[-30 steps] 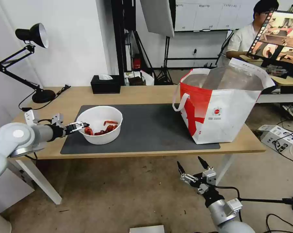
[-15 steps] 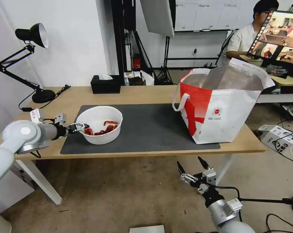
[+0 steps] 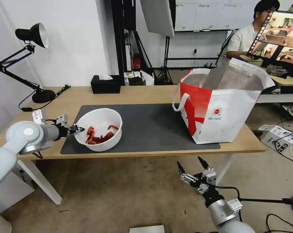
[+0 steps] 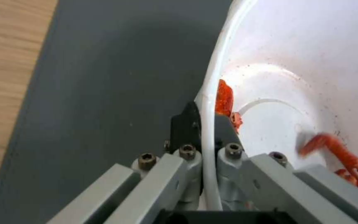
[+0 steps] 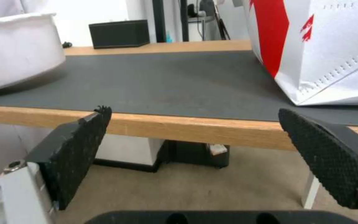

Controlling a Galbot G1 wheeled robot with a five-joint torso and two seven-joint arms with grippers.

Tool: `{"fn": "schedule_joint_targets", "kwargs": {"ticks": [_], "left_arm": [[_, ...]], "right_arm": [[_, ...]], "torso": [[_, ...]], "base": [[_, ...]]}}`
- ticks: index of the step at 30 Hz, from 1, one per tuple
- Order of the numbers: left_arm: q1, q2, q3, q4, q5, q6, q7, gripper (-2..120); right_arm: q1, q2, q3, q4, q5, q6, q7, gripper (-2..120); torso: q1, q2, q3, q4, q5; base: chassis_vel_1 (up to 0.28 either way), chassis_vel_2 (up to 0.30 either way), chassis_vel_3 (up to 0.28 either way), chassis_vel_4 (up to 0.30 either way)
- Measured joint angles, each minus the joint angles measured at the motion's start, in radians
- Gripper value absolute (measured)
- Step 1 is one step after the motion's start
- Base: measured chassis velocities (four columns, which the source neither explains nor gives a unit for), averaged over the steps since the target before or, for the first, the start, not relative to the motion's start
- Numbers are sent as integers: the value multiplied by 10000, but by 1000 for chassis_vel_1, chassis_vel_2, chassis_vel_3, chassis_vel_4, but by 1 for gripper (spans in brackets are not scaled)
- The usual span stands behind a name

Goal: Pick up the trash from the table and place it into the takeout bag.

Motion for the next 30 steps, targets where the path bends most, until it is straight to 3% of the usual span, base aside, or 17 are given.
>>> {"fn": "schedule_joint_targets", "kwargs": {"ticks": [7,12,16,19,20,22,24,26,30], "left_arm": [[-123,-74,-431,-868,164,-367,333,0],[-710,-75,-172,-1320,341,-445,406,0],[-1863,-239,697,-1546,660,-660,479,0],[-3448,-698,1829,-1508,812,-1099,487,0],[-3448,-698,1829,-1508,812,-1099,487,0],[-4859,-1310,2913,-1183,845,-1535,468,0],[-5164,-1481,3172,-1075,846,-1636,453,0],[-6169,-2090,3960,-649,818,-1915,304,0],[-7202,-2838,4617,-69,793,-2170,105,0]], "right_arm": [[0,0,0,0,0,0,0,100],[0,0,0,0,0,0,0,100],[0,0,0,1,0,0,0,100],[0,-1,0,1,1,0,0,100],[0,-1,0,1,1,0,0,100],[0,-1,0,1,1,0,0,100],[0,-1,0,1,1,0,0,100],[0,-2,0,2,1,-1,0,100],[0,-1,0,2,0,0,-1,100]], "torso": [[0,0,0,1,0],[0,0,-1,0,3],[0,0,-1,-1,3],[0,0,-1,-1,4],[0,0,-1,-1,4],[0,0,0,-4,4],[0,0,0,-3,5],[0,-1,0,0,0],[0,-1,1,-1,2]], "base": [[0,0,0,0],[0,0,0,0],[0,0,0,0],[0,0,0,0],[0,0,0,0],[0,0,0,0],[0,0,0,0],[0,0,0,0],[0,0,0,0]]}}
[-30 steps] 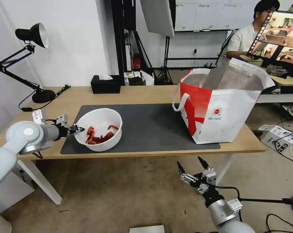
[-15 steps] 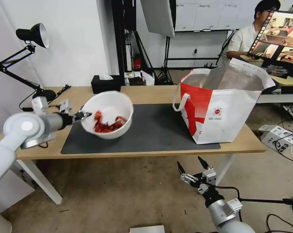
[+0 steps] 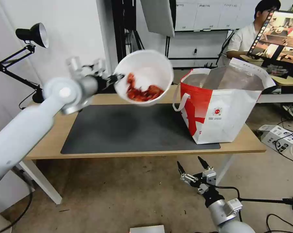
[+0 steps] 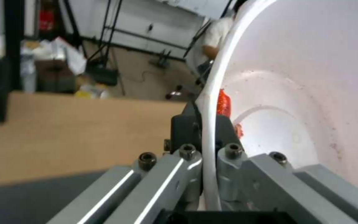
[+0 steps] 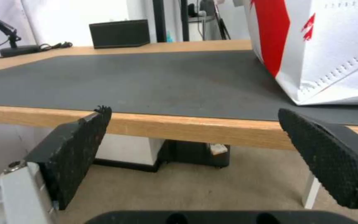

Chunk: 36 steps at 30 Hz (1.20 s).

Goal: Pick up the trash from the table and place it into the takeout bag.

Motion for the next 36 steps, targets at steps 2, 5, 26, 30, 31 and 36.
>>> {"fn": "schedule_joint_targets", "kwargs": {"ticks": [2,5,26,30,31,36], "left_arm": [[-652,-552,331,490,-8,-129,-83,0],[-1504,-1793,758,1468,-22,-202,-266,0],[-2035,-6692,1712,5725,2825,-1659,-483,0],[-1836,-6954,1825,5862,3524,-1924,-616,0],[-1836,-6954,1825,5862,3524,-1924,-616,0],[-1697,-7008,1976,5745,3875,-1892,-941,0]], "right_arm": [[0,0,0,0,1,0,1,100],[0,0,0,-1,0,0,1,100],[0,0,0,-2,1,0,1,100],[0,0,0,-2,1,0,1,100],[0,0,0,-2,1,0,1,100],[0,0,0,-2,1,0,1,100]], "torso": [[0,0,-1,-3,7],[0,1,0,-1,3],[0,1,0,-2,2],[0,1,-1,-2,1],[0,1,-1,-2,1],[-1,1,-1,3,0]], "base": [[0,0,0,0],[0,0,0,0],[0,0,0,0],[0,0,0,0],[0,0,0,0],[0,0,0,0]]}}
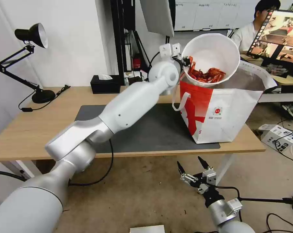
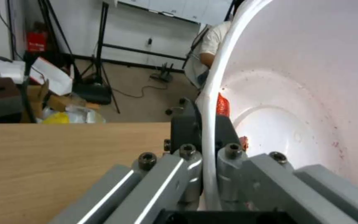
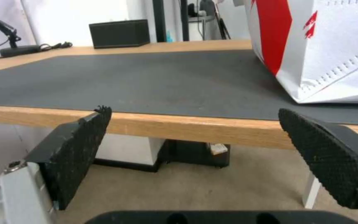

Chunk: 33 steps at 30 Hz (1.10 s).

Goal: Pick up the trash from the table and place it into the takeout bag.

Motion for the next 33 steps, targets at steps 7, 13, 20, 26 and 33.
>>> {"fn": "schedule_joint_targets", "kwargs": {"ticks": [7,13,20,26,33], "left_arm": [[109,129,261,-110,556,-249,143,0],[172,444,523,-406,703,-416,598,0],[216,796,831,-763,755,-648,1148,0],[214,892,1032,-876,710,-639,1569,0],[192,901,1143,-813,793,-779,2128,0]], "right_arm": [[0,0,0,0,0,0,0,100],[0,0,0,0,0,0,0,100],[0,0,0,0,0,0,0,100],[0,0,0,0,0,0,0,100],[0,0,0,0,0,0,0,100]], "torso": [[0,-1,0,-2,-1],[0,-1,0,-3,0],[0,0,-1,-2,-1],[0,-1,0,-3,-1],[0,0,0,-4,-1]], "base": [[0,0,0,0],[0,0,0,0],[0,0,0,0],[0,0,0,0],[0,0,0,0]]}}
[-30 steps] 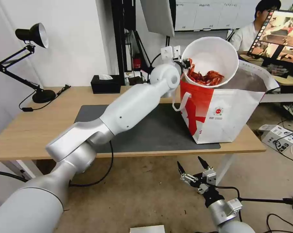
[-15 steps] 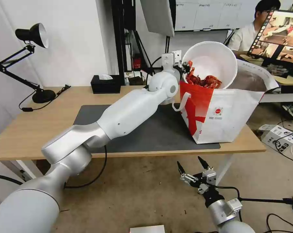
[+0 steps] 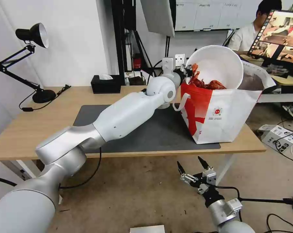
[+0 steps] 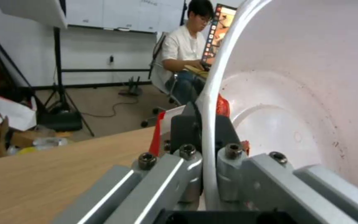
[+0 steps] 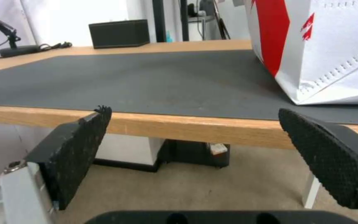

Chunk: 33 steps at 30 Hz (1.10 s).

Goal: Pick up the trash from the table and place it into the takeout bag.

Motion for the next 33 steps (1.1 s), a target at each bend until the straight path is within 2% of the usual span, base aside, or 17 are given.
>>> {"fn": "schedule_joint_targets", "kwargs": {"ticks": [11,14,15,18,19,20,21,22,23,25,26,27,30,31,33], "left_arm": [[-145,383,500,-109,215,12,1156,0],[-167,424,633,-148,279,40,1384,13],[-167,424,633,-148,279,40,1384,13],[-202,420,665,-219,216,220,1533,27],[-202,420,665,-219,216,220,1533,27],[-220,423,677,-258,128,298,1637,33],[-227,425,681,-277,94,347,1708,35],[-239,432,689,-314,39,448,1866,41],[-239,432,689,-314,39,448,1866,41],[-258,442,713,-354,1,525,1995,52],[-262,446,720,-372,-18,551,2020,57],[-262,446,720,-372,-18,551,2020,57],[-267,488,722,-455,-87,641,2034,72],[-267,488,722,-455,-87,641,2034,72],[-268,550,722,-533,-115,653,2035,81]], "right_arm": [[0,0,1,0,0,0,0,100],[0,0,0,0,0,0,0,100],[0,0,0,0,0,0,0,100],[0,0,0,0,0,0,0,100],[0,0,0,0,0,0,0,100],[0,0,0,0,0,0,0,100],[0,0,0,0,0,0,0,100],[0,0,0,0,0,0,0,100],[0,0,0,0,0,0,0,100],[0,0,0,0,0,0,0,100],[0,0,0,0,0,0,0,100],[0,0,0,0,0,0,0,100],[0,0,0,0,0,0,0,100],[0,0,0,0,0,0,0,100],[0,0,0,0,0,0,0,100]], "torso": [[0,0,0,2,0],[0,1,0,1,0],[0,1,0,1,0],[0,0,0,0,0],[0,0,0,0,0],[0,0,0,1,0],[1,0,0,1,0],[0,0,0,1,0],[0,0,0,1,0],[0,0,0,0,0],[0,0,0,0,0],[0,0,0,0,0],[0,0,0,1,0],[0,0,0,1,0],[0,0,0,0,0]], "base": [[0,0,0,0],[0,0,0,0],[0,0,0,0],[0,0,0,0],[0,0,0,0],[0,0,0,0],[0,0,0,0],[0,0,0,0],[0,0,0,0],[0,0,0,0],[0,0,0,0],[0,0,0,0],[0,0,0,0],[0,0,0,0],[0,0,0,0]]}}
